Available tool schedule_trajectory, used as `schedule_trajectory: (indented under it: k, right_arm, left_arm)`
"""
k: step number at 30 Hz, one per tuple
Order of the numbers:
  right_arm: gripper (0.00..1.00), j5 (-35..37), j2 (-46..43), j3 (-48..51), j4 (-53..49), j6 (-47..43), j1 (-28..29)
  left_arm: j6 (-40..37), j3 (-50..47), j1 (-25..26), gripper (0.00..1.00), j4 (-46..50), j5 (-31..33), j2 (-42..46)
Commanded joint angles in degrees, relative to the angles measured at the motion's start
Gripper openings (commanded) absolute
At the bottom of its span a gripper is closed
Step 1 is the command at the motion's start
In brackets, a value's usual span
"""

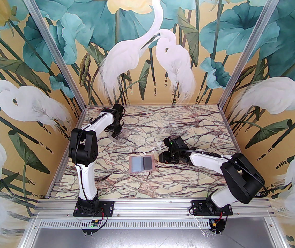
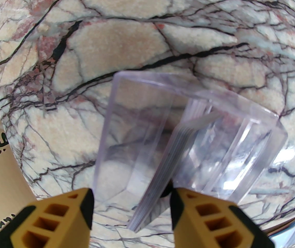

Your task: Put the credit cards into the card holder

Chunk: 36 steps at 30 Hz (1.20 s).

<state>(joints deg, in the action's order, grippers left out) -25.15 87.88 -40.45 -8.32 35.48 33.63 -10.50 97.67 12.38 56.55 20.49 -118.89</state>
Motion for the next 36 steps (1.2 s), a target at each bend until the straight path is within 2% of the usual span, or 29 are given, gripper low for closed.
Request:
schedule_trajectory:
  k: [1, 14, 36]
  right_arm:
    - [0.32, -0.34, 0.72, -1.13, 0.36, -0.23, -0.3]
    - [0.32, -0.33, 0.8, -1.23, 0.25, -0.23, -0.31]
    - [0.32, -0.43, 0.98, -1.35, 0.19, -0.24, -0.32]
  left_arm:
    - [0.13, 1.08, -0.21, 0.54, -0.23, 2.44, 1.61]
    - [0.14, 1.39, -0.25, 0.47, 0.13, 2.89, 2.34]
    - [0.13, 1.91, -0.36, 0.26, 0.61, 3.24, 2.57]
